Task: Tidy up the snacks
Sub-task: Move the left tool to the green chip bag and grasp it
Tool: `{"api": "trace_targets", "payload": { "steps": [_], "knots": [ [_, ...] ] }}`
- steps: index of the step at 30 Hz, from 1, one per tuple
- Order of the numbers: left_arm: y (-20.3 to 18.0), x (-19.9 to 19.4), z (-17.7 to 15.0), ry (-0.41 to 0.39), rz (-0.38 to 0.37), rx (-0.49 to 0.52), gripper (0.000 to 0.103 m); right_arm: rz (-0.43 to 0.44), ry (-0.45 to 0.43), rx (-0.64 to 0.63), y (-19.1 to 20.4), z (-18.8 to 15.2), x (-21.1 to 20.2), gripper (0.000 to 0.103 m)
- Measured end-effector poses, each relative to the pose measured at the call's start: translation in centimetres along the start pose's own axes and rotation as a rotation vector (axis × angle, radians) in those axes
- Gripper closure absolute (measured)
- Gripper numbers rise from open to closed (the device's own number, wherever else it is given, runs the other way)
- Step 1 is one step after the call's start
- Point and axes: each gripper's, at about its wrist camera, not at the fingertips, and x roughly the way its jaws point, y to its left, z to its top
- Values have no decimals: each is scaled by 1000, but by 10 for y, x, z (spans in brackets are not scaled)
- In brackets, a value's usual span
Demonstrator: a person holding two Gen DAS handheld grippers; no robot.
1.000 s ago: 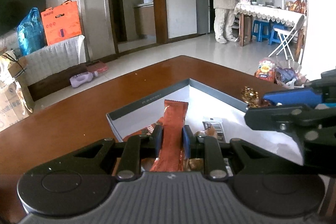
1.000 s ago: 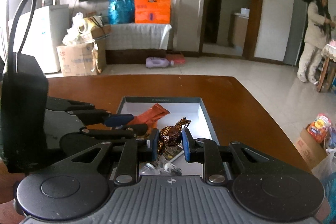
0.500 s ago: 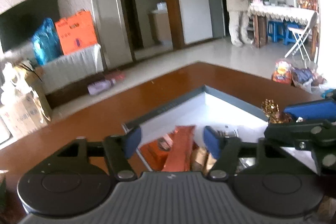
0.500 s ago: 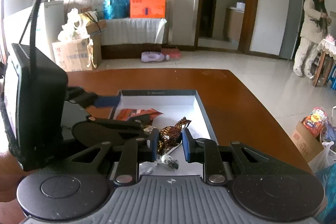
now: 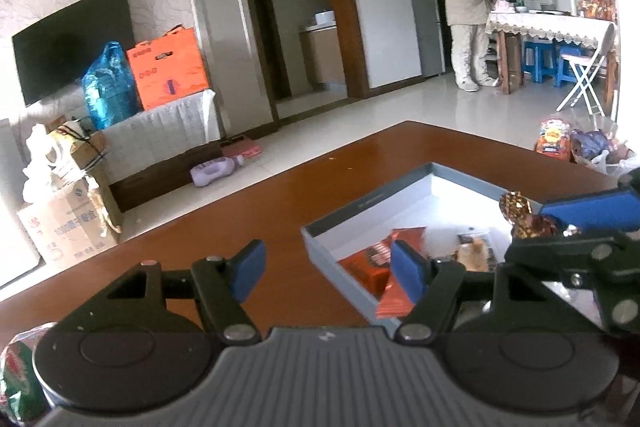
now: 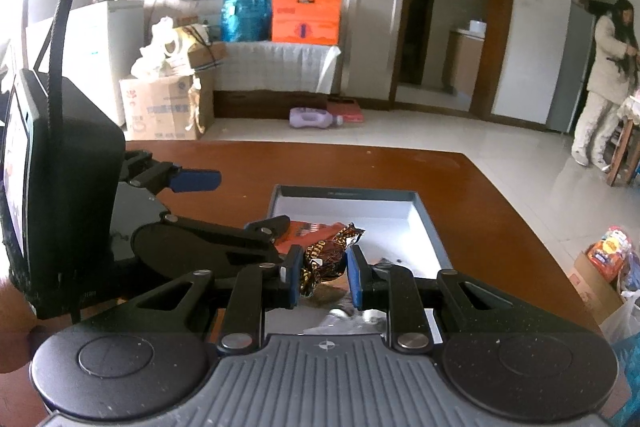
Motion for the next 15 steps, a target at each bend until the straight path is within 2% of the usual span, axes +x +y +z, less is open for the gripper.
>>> {"api": "trace_targets", "payload": {
  "steps": [7, 15],
  "knots": [
    [54, -27, -12, -3, 90, -45, 34, 89, 9, -46, 38, 7, 3, 78],
    [132, -66, -29, -2, 201, -81, 34, 243, 90, -57, 101, 11, 33, 78]
  ]
}}
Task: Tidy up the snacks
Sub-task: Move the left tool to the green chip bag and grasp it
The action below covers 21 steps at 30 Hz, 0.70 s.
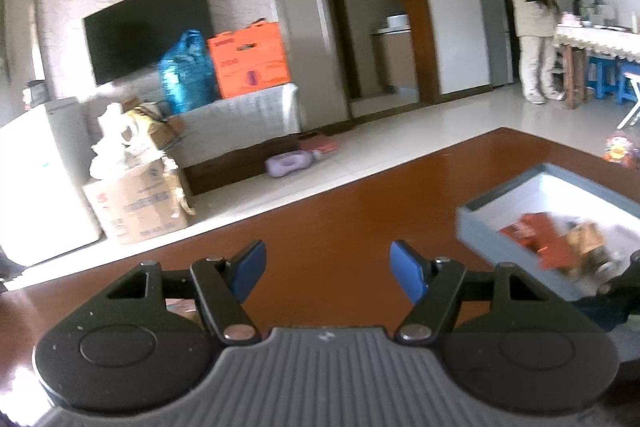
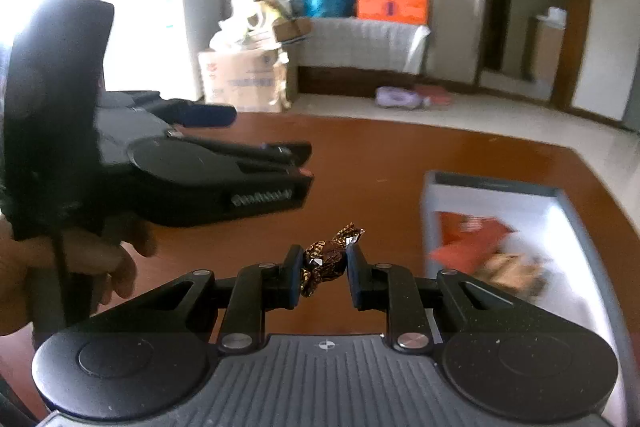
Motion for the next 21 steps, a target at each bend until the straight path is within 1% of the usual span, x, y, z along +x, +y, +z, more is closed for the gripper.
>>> {"api": "trace_targets", "payload": {
  "steps": [3, 9, 11, 13, 16, 18, 21],
  "knots": [
    [33, -7, -11, 10, 46, -1, 34, 39, 31, 12, 16, 2, 20, 78],
    [112, -16, -39, 48, 173, -16, 34, 71, 79, -14, 51, 6, 55, 78],
    [138, -17, -49, 64, 222, -22, 27, 81, 87, -25, 61, 5, 62, 78],
    [162, -18, -60, 71, 264, -30, 25, 90, 99, -31, 68, 5, 70, 78],
    [193, -14, -75, 109, 283, -66, 22, 107, 108, -40, 79, 3, 77, 78],
    [203, -10, -85, 125, 273, -90, 21, 113, 106, -49, 84, 3, 81, 78],
    [216, -4, -91, 125, 247, -122, 16, 124, 102, -48, 84, 7, 83, 78]
  ]
}}
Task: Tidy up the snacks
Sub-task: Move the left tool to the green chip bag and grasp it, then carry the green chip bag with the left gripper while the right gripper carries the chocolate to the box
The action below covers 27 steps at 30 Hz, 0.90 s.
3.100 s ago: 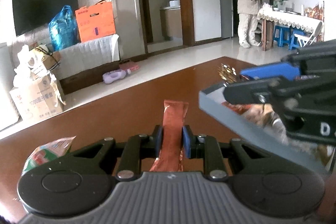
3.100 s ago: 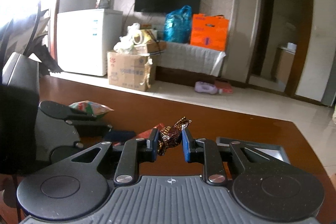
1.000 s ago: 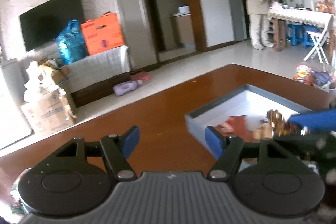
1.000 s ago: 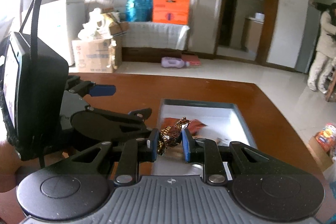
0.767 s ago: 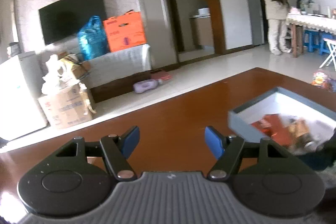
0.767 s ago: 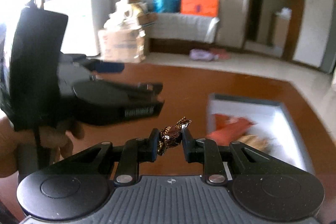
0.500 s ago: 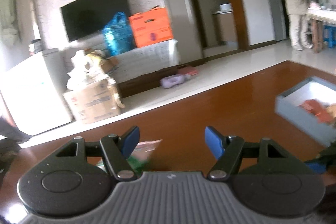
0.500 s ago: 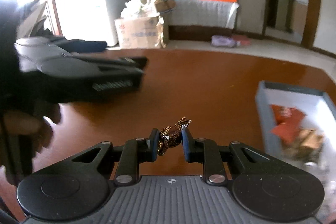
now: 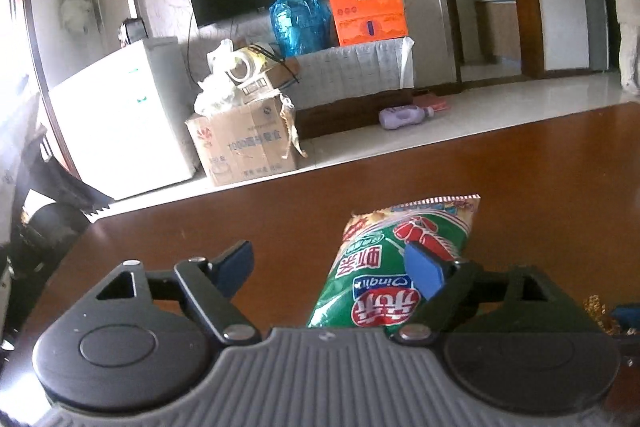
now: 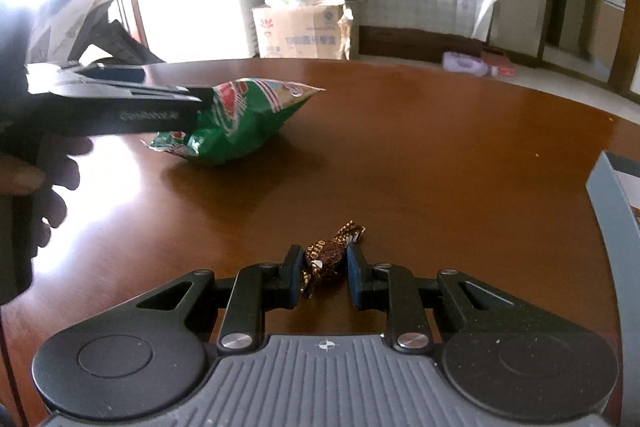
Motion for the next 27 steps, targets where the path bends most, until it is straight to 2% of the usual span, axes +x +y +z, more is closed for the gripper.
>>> {"api": "trace_targets", "payload": {
  "steps": [4, 7, 10, 14, 17, 19, 24, 27],
  "knots": [
    [-5, 12, -1, 4, -29, -21, 5, 5, -6, 6, -1, 0, 1, 78],
    [-13, 17, -5, 17, -75, -12, 1, 6, -13, 9, -1, -1, 2, 78],
    [-34, 25, -3, 38, -103, 41, 1, 8, -24, 18, -2, -1, 2, 78],
    [-63, 36, -11, 51, -94, 150, 1, 10, -35, 28, -8, -7, -1, 78],
    [-78, 39, -12, 34, -68, 190, 9, 5, -46, 39, -12, -5, -3, 78],
    [-84, 39, -14, 30, -61, 194, 17, 3, -60, 44, -15, -4, -5, 78],
    [-96, 31, -16, 1, -74, 218, 32, 4, -72, 35, -11, -7, -7, 78],
    [-100, 26, -20, -10, -78, 227, 36, 6, -74, 25, -9, -5, -8, 78]
  ]
}}
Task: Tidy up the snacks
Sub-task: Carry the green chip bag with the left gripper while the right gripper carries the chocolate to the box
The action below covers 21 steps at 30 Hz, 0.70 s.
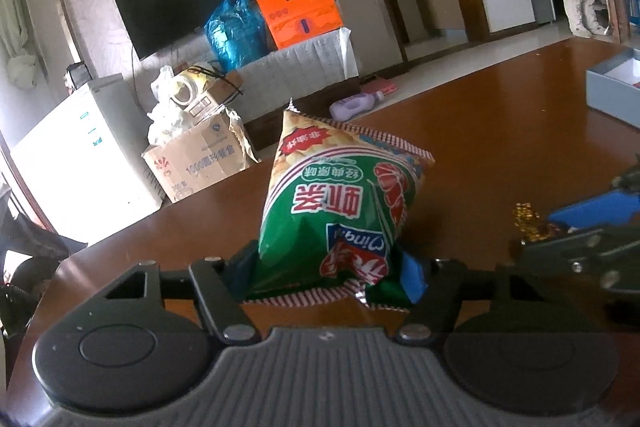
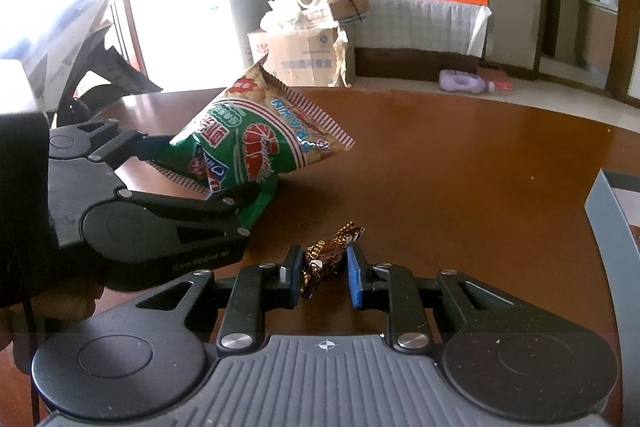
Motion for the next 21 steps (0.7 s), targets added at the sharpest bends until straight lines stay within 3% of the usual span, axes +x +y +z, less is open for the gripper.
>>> {"api": "trace_targets", "payload": {
  "steps": [21],
  "knots": [
    [-35, -63, -3, -64, 8, 23, 44, -35, -62, -2, -9, 13, -47, 78]
  ]
}}
